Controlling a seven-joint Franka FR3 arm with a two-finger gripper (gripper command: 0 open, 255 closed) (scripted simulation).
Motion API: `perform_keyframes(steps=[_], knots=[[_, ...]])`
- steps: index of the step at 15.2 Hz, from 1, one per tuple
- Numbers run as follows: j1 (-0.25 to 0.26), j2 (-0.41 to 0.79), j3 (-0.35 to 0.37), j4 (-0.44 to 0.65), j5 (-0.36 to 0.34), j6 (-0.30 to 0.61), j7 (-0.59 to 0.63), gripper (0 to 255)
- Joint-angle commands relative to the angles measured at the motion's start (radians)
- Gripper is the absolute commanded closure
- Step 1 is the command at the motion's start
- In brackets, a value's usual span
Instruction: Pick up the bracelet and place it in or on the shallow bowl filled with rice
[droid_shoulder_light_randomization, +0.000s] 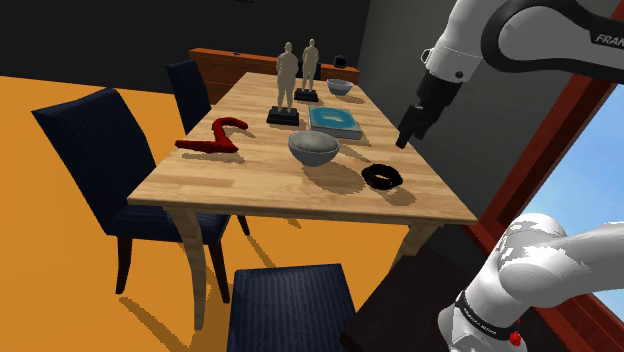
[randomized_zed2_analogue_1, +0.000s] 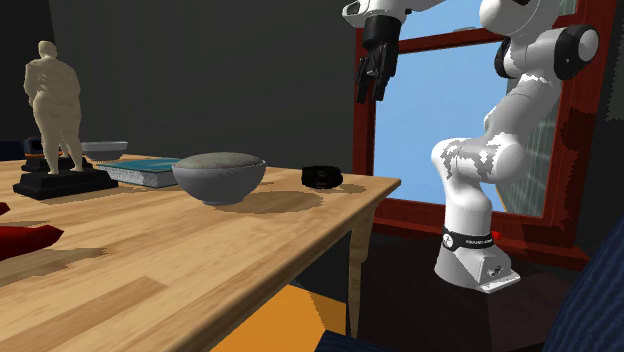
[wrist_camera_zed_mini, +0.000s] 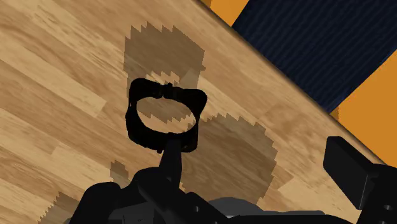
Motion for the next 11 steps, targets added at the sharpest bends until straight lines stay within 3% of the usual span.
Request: perform_keyframes(steps=[1,11], knots=[[0.000,0.000,0.000,0.000,0.000,0.000,0.000,0],[-0.053,0.228,-0.064,-0.111,-0.005,0.267,0.004,0]])
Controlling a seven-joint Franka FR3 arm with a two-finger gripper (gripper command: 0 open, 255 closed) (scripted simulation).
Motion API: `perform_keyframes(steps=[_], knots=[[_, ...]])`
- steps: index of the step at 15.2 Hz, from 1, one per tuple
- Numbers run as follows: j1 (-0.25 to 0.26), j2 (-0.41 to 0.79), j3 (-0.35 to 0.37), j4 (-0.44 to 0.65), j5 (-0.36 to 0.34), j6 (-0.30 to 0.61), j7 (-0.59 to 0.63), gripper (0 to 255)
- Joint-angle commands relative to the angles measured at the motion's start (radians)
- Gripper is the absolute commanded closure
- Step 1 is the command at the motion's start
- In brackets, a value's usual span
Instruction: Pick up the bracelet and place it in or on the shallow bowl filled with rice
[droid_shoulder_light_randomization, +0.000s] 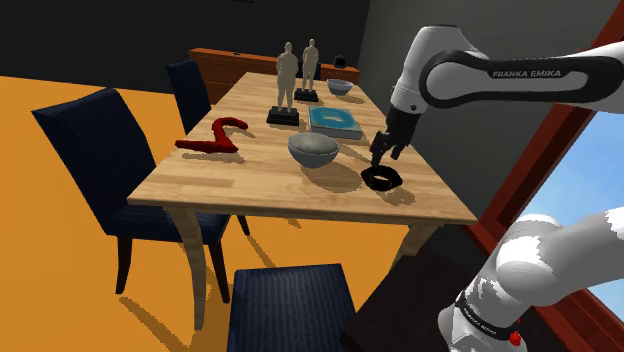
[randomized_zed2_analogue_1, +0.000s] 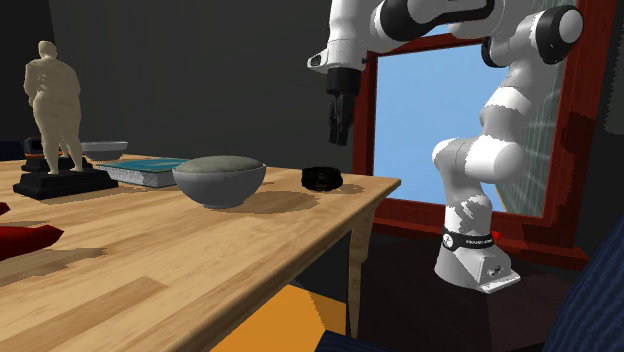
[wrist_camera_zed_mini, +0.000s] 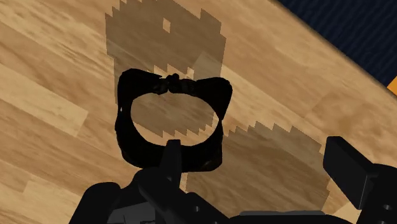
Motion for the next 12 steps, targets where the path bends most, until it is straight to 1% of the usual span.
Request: perform_keyframes(steps=[1,3,10,12], knots=[[-0.013,0.058,-0.018,-0.013,-0.002,0.059,-0.006,0],[-0.021,0.113,-0.029,-0.020,-0.001,0.106,-0.007,0],[-0.021,0.144,-0.030,-0.091,-0.001,0.209,-0.007,0],[-0.021,0.147,-0.030,-0.097,-0.001,0.217,-0.007,0]])
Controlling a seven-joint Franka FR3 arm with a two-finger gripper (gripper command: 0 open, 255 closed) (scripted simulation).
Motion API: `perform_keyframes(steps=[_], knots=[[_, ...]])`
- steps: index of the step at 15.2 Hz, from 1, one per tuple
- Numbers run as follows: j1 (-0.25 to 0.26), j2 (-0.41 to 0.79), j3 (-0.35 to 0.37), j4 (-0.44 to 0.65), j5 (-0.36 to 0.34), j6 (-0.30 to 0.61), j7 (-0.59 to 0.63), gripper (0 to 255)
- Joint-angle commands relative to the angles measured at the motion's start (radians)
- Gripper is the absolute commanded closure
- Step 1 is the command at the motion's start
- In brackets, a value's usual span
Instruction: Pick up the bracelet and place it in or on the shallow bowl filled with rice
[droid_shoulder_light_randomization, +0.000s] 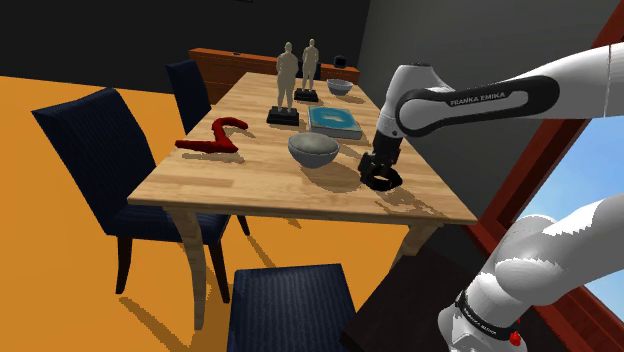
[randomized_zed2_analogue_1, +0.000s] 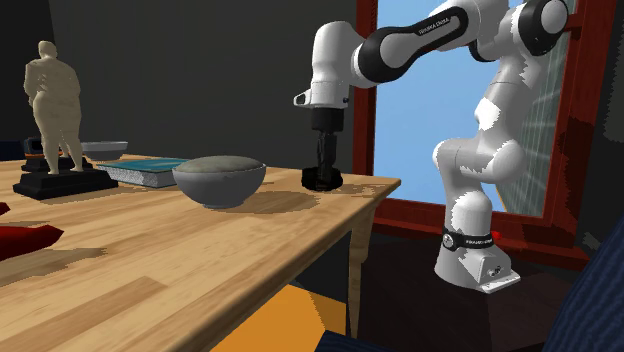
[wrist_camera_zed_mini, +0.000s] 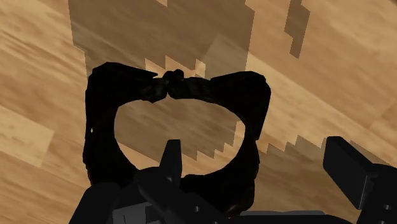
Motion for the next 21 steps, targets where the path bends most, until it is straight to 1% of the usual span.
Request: perform_keyframes(steps=[1,6,7,16,21], knots=[[0.000,0.003,-0.001,-0.004,0.000,0.007,-0.001,0],[0.000,0.003,-0.001,-0.004,0.000,0.007,-0.001,0],[0.000,0.003,-0.001,-0.004,0.000,0.007,-0.001,255],[0.000,0.003,-0.001,-0.004,0.000,0.007,-0.001,255],[0.000,-0.016,0.000,0.050,0.000,-0.066,-0.001,255]])
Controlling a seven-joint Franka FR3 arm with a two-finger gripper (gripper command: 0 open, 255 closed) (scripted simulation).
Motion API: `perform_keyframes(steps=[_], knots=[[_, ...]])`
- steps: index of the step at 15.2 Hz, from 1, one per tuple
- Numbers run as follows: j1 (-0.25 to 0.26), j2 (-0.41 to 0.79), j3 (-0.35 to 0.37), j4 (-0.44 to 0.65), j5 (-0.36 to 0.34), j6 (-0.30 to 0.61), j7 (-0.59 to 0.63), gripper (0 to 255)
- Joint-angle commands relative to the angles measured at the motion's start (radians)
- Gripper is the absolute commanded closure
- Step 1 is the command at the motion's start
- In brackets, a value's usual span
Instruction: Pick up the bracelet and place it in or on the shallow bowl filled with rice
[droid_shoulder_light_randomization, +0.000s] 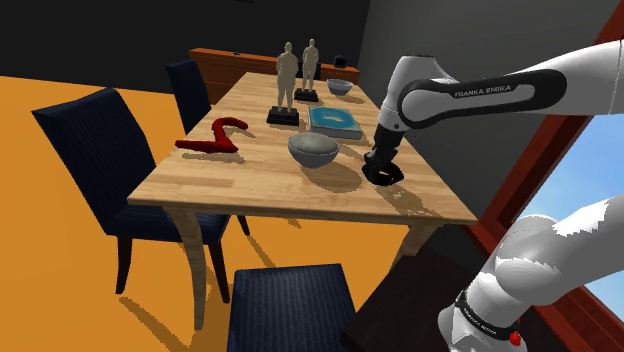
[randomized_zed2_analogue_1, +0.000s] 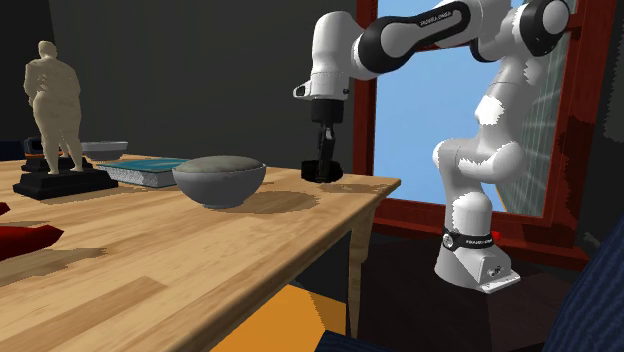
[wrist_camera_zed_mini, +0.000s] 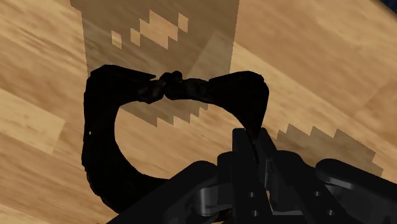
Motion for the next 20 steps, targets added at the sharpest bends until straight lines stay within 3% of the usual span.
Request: perform_keyframes(steps=[1,20], knots=[[-0.001,-0.007,-0.002,0.022,-0.001,-0.029,-0.003,255],[-0.001,-0.017,-0.001,0.270,0.000,-0.287,-0.002,255]])
